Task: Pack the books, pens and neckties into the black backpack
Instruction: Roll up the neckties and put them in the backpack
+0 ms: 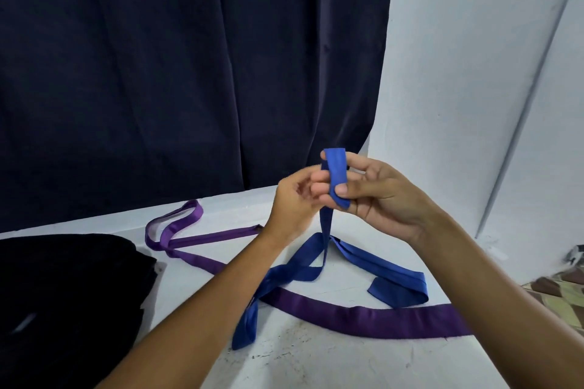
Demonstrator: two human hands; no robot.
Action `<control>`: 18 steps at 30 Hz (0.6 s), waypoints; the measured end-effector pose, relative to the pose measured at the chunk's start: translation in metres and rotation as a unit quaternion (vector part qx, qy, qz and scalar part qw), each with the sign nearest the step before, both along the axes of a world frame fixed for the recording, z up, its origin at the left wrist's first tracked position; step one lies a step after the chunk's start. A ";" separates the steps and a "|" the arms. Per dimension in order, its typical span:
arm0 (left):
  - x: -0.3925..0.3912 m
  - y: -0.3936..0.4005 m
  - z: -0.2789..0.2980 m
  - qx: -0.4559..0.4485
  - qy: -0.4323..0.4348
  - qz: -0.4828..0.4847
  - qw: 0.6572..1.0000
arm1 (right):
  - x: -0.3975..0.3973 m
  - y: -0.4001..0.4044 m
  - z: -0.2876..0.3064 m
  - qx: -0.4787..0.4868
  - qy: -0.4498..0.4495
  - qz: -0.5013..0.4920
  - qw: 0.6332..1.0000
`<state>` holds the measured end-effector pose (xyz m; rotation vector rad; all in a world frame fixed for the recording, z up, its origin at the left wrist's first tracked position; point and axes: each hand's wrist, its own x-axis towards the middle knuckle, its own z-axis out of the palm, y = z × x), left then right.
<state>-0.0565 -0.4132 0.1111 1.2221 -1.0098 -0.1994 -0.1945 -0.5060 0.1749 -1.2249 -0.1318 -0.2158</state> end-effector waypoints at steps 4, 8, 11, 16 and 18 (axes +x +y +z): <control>-0.007 0.003 -0.002 0.033 0.017 0.019 0.999 | -0.004 -0.005 0.000 0.025 0.003 -0.021 0.999; -0.020 0.011 -0.004 0.069 0.074 -0.022 0.995 | 0.001 -0.009 0.002 0.067 -0.010 -0.059 0.996; -0.030 0.019 -0.008 0.113 0.110 -0.072 0.985 | 0.010 -0.012 -0.002 0.095 -0.017 -0.096 0.991; -0.048 0.041 -0.013 0.173 0.136 -0.102 0.970 | 0.023 -0.023 -0.016 0.025 -0.028 -0.174 0.984; -0.054 0.051 -0.010 0.185 0.138 -0.082 0.970 | 0.027 -0.028 -0.026 -0.022 -0.031 -0.199 0.979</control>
